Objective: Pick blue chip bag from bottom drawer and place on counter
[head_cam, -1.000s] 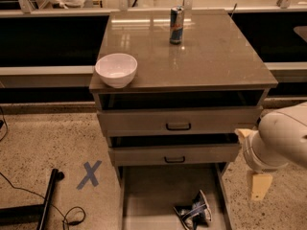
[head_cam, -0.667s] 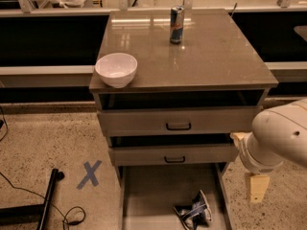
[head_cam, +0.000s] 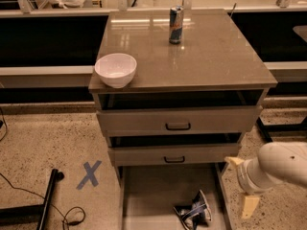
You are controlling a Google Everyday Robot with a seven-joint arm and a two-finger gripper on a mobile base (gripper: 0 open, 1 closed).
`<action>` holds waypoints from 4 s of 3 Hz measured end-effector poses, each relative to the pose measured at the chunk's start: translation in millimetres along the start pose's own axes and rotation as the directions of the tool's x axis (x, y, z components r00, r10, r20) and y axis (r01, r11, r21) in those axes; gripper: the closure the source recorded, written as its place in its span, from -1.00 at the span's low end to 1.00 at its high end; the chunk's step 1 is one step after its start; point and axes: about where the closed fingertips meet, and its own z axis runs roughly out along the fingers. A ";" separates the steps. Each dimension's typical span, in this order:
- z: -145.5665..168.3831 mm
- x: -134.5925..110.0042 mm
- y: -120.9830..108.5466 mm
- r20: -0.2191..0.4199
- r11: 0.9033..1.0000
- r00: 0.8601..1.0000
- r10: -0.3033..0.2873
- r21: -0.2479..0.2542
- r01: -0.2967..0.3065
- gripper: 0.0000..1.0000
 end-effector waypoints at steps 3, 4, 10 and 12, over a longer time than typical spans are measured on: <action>82.9 -0.3 10.1 0.083 0.997 0.995 -0.054 -0.059 0.059 -1.00; 188.5 -1.9 -2.8 0.149 0.995 0.985 -0.090 -0.021 0.094 -1.00; 395.5 -17.6 17.9 0.168 0.960 0.961 -0.221 -0.134 0.245 0.31; 350.9 -37.0 -19.3 0.359 0.992 0.929 -0.093 -0.050 0.119 1.00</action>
Offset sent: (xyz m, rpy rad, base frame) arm -0.0134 0.0057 -0.0449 0.0408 0.0438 0.0712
